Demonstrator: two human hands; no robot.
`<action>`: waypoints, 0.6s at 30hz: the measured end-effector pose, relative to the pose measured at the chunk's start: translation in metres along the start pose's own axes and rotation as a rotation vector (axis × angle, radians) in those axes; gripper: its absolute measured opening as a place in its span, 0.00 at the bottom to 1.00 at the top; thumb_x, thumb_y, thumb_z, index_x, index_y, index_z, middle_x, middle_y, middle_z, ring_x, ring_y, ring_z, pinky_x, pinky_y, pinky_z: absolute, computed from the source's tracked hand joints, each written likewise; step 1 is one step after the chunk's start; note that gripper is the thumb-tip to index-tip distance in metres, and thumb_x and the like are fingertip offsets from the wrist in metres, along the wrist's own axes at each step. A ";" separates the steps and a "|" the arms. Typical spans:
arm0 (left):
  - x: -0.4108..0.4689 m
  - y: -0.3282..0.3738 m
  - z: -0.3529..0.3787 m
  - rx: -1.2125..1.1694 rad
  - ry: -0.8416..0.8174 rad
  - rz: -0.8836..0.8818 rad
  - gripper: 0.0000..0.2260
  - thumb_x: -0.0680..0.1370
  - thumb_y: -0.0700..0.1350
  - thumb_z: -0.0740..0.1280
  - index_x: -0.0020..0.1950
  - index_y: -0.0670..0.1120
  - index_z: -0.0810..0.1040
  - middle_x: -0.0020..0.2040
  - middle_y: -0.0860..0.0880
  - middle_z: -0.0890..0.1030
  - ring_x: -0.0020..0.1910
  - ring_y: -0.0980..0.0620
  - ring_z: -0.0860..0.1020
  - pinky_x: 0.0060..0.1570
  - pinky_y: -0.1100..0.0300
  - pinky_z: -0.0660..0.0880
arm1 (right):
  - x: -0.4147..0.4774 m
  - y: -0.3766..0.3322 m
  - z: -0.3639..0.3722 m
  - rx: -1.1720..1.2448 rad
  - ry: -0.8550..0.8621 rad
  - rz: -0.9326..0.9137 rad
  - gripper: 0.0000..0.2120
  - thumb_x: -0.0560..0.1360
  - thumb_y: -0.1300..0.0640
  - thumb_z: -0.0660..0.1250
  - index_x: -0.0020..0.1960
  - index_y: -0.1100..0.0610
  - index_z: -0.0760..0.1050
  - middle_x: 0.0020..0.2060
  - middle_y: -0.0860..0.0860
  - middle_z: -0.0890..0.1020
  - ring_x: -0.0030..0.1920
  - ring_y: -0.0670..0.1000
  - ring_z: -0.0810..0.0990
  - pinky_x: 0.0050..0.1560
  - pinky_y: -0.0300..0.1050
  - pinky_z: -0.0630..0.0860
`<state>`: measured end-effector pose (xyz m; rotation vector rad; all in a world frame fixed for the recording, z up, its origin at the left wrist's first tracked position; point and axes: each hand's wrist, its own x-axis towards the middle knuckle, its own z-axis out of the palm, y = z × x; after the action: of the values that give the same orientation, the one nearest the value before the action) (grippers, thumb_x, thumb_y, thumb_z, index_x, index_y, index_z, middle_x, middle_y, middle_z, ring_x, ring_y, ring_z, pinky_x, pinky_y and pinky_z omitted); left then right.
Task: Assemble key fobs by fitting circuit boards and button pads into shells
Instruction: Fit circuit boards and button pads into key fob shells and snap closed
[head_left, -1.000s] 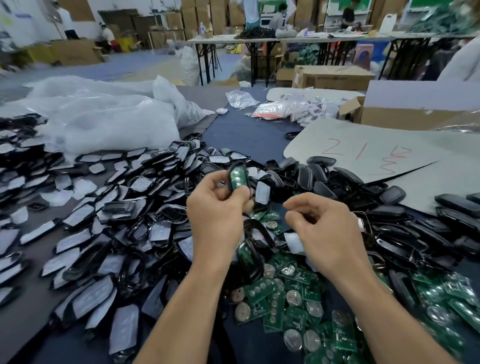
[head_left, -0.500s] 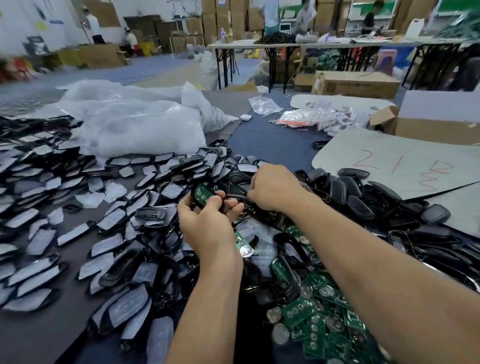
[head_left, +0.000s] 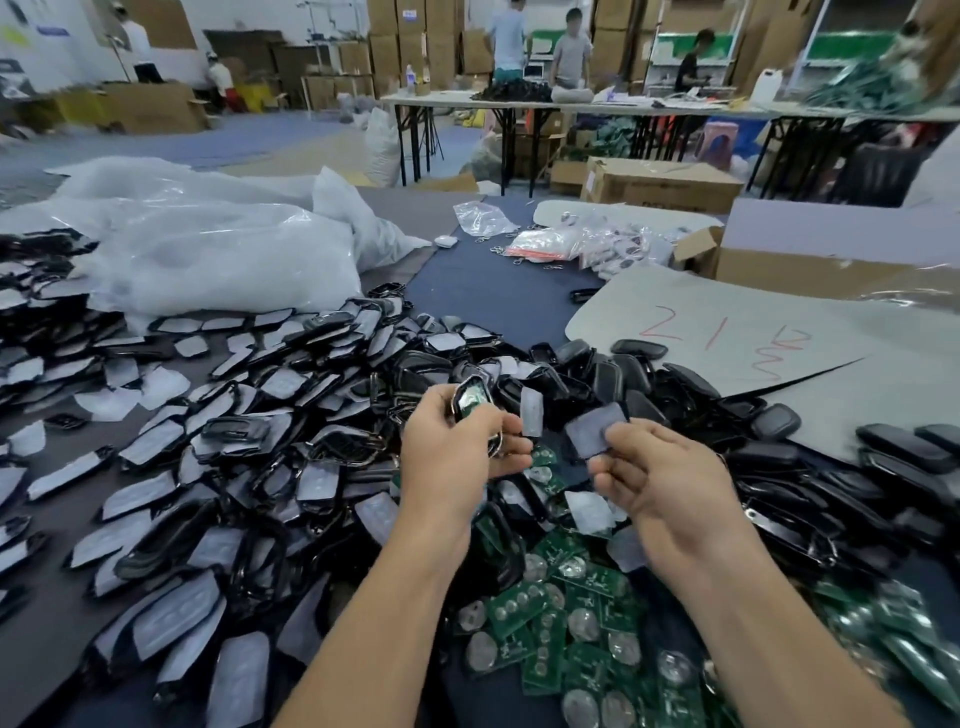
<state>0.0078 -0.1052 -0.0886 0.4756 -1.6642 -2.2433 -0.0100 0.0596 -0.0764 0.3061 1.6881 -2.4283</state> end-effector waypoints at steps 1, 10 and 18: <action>-0.002 -0.002 0.004 0.057 -0.034 -0.009 0.08 0.76 0.31 0.64 0.54 0.38 0.76 0.35 0.44 0.83 0.31 0.47 0.82 0.33 0.56 0.82 | -0.002 0.001 -0.004 0.022 0.000 0.013 0.06 0.80 0.68 0.67 0.44 0.62 0.77 0.26 0.54 0.81 0.26 0.49 0.81 0.27 0.38 0.78; -0.014 -0.015 0.022 0.340 -0.190 -0.022 0.08 0.69 0.42 0.63 0.33 0.53 0.77 0.33 0.48 0.80 0.28 0.50 0.74 0.25 0.61 0.69 | -0.001 0.003 -0.010 0.129 -0.060 -0.005 0.09 0.79 0.71 0.67 0.42 0.62 0.76 0.29 0.56 0.80 0.28 0.50 0.83 0.29 0.39 0.79; -0.015 -0.017 0.025 0.339 -0.115 0.082 0.05 0.67 0.49 0.72 0.35 0.48 0.80 0.28 0.50 0.75 0.25 0.53 0.69 0.24 0.63 0.65 | 0.003 0.014 -0.009 0.024 -0.116 -0.084 0.07 0.79 0.70 0.66 0.44 0.63 0.78 0.34 0.59 0.82 0.30 0.53 0.84 0.32 0.41 0.81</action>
<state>0.0092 -0.0729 -0.0970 0.3528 -2.0961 -1.9696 -0.0086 0.0632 -0.0924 0.0968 1.6553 -2.4744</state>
